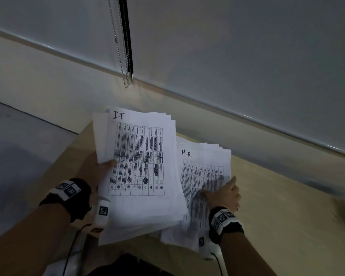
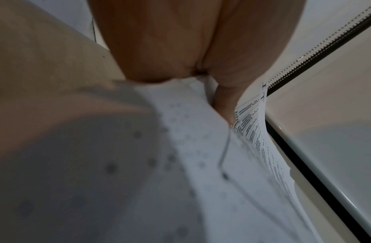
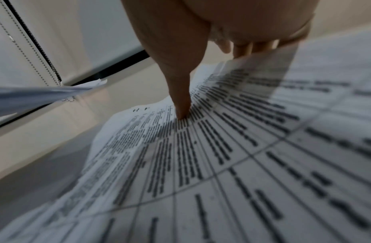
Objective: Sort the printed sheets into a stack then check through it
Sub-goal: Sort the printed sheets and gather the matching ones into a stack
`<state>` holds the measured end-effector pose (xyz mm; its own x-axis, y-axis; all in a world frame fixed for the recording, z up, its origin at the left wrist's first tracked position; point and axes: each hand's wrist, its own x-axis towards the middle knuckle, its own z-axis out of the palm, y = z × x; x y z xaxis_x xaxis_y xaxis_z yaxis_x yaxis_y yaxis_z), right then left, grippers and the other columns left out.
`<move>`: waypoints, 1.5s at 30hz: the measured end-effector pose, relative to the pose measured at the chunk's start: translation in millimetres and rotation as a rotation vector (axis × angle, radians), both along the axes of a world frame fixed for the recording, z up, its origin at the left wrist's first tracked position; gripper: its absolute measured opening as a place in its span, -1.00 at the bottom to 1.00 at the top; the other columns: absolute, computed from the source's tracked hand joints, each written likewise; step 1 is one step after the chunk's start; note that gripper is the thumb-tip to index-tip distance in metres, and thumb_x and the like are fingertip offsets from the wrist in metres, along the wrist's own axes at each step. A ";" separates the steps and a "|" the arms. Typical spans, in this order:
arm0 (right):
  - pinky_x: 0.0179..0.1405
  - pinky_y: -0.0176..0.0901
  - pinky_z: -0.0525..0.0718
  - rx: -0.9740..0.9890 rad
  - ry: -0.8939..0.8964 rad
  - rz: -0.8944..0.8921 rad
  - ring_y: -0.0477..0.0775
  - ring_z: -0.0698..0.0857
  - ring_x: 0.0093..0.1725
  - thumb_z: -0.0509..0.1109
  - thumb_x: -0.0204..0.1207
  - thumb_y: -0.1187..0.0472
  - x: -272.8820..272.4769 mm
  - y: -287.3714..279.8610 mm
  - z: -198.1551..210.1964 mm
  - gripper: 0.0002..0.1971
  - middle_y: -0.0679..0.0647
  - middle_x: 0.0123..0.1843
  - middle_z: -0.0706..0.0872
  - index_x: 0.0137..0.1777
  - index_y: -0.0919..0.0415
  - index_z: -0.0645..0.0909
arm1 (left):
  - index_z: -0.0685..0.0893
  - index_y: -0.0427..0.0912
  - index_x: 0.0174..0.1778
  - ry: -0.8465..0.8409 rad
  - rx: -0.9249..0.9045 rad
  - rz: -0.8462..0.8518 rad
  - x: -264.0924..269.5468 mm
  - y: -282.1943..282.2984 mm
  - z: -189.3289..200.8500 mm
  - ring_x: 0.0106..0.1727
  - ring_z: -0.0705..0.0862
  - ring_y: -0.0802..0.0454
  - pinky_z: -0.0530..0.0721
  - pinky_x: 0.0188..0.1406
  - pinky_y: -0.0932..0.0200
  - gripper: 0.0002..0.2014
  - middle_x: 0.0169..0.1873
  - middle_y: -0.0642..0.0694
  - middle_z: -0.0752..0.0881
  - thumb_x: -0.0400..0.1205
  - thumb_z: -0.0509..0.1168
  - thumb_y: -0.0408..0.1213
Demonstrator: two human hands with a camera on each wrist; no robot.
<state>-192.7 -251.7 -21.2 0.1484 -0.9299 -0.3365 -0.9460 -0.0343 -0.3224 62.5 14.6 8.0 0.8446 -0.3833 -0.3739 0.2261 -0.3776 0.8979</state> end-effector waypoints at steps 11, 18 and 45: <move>0.17 0.14 0.68 0.150 -0.093 -0.132 0.39 0.63 0.27 0.64 0.31 0.10 -7.3 0.0 4.7 -0.33 0.29 0.34 0.64 0.39 0.21 0.47 | 0.72 -0.29 0.19 0.009 -0.038 0.045 8.2 35.5 5.2 0.04 0.79 -0.34 0.72 0.15 -0.38 -0.77 0.04 -0.30 0.81 0.63 0.41 -0.35; 0.22 0.29 0.62 0.016 0.006 0.016 0.39 0.59 0.25 0.55 0.38 0.13 -8.7 2.4 4.7 -0.45 0.21 0.37 0.50 0.36 0.19 0.53 | 0.73 -0.27 0.12 0.054 -0.111 0.069 4.5 37.5 9.6 -0.01 0.78 -0.28 0.73 0.08 -0.19 -0.84 0.01 -0.28 0.82 0.64 0.36 -0.44; -0.43 -0.34 0.48 -0.303 -0.666 0.261 -0.06 0.67 -0.38 0.58 0.42 0.22 -5.2 -48.1 202.3 -0.85 0.15 -0.29 0.75 -0.11 0.29 0.75 | 0.67 -0.32 0.19 -0.001 0.090 -0.081 -15.0 -1.5 -20.8 0.00 0.72 -0.23 0.63 0.13 -0.14 -0.69 -0.03 -0.25 0.75 0.56 0.50 -0.36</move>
<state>-197.9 -299.7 181.0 0.4571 -0.8741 0.1642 -0.5048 -0.4069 -0.7613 47.4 13.0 -12.8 0.8126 -0.4147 -0.4096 0.1914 -0.4739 0.8595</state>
